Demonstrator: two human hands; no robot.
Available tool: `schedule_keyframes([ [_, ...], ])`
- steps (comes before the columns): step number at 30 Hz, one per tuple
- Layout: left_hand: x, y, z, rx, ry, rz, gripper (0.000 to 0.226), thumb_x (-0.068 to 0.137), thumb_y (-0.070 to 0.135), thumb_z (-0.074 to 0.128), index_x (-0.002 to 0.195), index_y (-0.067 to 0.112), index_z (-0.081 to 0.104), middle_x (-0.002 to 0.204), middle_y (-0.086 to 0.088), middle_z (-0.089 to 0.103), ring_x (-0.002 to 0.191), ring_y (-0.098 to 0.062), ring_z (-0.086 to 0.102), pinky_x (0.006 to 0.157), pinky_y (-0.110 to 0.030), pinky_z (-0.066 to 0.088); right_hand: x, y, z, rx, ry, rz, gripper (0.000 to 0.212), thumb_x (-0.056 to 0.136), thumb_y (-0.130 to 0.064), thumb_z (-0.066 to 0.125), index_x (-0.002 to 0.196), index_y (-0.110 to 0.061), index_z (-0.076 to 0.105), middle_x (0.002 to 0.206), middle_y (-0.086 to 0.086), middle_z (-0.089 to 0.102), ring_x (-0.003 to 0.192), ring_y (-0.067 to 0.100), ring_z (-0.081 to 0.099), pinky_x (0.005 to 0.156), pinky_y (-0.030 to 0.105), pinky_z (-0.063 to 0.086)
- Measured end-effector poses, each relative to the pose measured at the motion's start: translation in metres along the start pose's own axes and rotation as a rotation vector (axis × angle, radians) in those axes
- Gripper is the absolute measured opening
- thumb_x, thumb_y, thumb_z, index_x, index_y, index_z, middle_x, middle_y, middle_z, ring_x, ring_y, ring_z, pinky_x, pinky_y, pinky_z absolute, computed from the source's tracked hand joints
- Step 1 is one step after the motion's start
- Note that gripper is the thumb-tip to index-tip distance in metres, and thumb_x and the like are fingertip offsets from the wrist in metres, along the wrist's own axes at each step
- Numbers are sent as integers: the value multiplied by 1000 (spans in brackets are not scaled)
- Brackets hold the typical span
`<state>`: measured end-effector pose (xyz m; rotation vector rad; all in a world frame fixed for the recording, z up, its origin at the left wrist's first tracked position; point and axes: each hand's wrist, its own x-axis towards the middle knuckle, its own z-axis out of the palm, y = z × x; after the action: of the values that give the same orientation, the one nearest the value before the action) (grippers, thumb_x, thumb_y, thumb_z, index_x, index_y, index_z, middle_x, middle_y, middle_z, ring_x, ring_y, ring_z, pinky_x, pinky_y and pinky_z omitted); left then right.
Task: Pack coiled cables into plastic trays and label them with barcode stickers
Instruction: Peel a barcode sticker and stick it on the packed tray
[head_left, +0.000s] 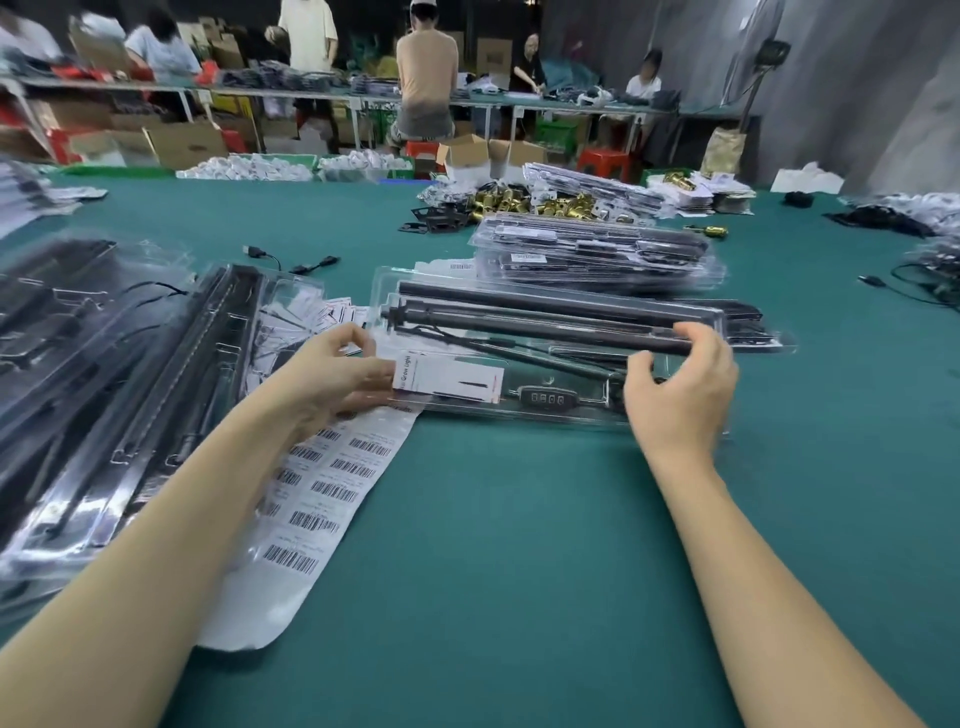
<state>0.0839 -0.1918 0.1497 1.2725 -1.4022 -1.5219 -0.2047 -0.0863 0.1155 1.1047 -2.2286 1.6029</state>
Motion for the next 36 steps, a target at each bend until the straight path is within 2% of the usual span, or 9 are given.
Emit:
schedule_keyframes([
  [5, 5, -1, 3, -13, 51, -2, 25, 92, -11, 57, 82, 10, 48, 80, -14, 74, 65, -19, 74, 52, -25, 58, 9, 6, 0, -11, 85, 90, 54, 88, -25, 62, 138, -9, 49, 143, 8, 49, 130, 26, 42, 101, 38, 37],
  [9, 7, 0, -2, 53, 97, 20, 22, 91, -15, 54, 101, 5, 59, 91, -15, 71, 61, -17, 73, 50, -22, 56, 21, 17, -9, -22, 168, 159, 47, 87, -28, 61, 131, -12, 55, 133, 5, 58, 122, 28, 50, 96, 38, 41],
  [11, 7, -1, -6, 77, 106, 34, 24, 92, -16, 51, 100, 3, 63, 91, -15, 72, 60, -15, 73, 51, -23, 57, 26, 25, -15, 83, 83, 293, 33, 88, -29, 58, 120, -19, 62, 116, -1, 68, 113, 27, 59, 95, 35, 46],
  [14, 10, -5, -9, 161, 156, 56, 26, 92, -12, 52, 92, 9, 68, 97, -16, 74, 71, -20, 72, 71, -34, 61, 27, 29, -16, 238, -79, 380, 19, 89, -22, 53, 103, -26, 66, 85, -10, 73, 88, 18, 71, 89, 41, 56],
  [16, 13, -7, -12, 185, 200, 60, 27, 92, -9, 53, 90, 13, 69, 100, -14, 74, 81, -22, 71, 76, -35, 59, 29, 28, -16, 332, -140, 369, 29, 91, -12, 49, 112, -22, 67, 87, -8, 74, 69, 7, 69, 75, 34, 58],
  [19, 16, -6, -16, 168, 259, 45, 26, 92, -8, 54, 91, 12, 70, 103, -15, 73, 96, -28, 71, 89, -42, 58, 36, 27, -21, 563, -293, 420, 49, 95, 3, 45, 134, -24, 61, 103, 0, 74, 72, 14, 68, 66, 27, 56],
  [24, 13, -3, -16, 51, 258, 42, 24, 93, -11, 50, 92, 7, 66, 98, -18, 72, 80, -24, 71, 69, -31, 63, 44, 30, -33, 784, -552, 499, 59, 99, 4, 46, 134, -42, 58, 102, 1, 74, 88, 18, 73, 74, 27, 56],
  [30, 14, 1, -21, -105, 210, 11, 23, 96, -2, 58, 117, 5, 62, 101, -12, 72, 85, -19, 69, 77, -28, 58, 43, 30, -32, 847, -636, 603, 35, 97, 2, 47, 107, -20, 71, 101, 3, 70, 89, 15, 75, 67, 23, 58],
  [36, 15, 1, -24, -131, 215, 12, 22, 97, -3, 54, 113, 9, 63, 94, -10, 73, 78, -14, 70, 59, -20, 58, 45, 31, -29, 792, -634, 695, 37, 92, 7, 52, 109, -19, 72, 94, 11, 68, 82, 17, 76, 62, 21, 58],
])
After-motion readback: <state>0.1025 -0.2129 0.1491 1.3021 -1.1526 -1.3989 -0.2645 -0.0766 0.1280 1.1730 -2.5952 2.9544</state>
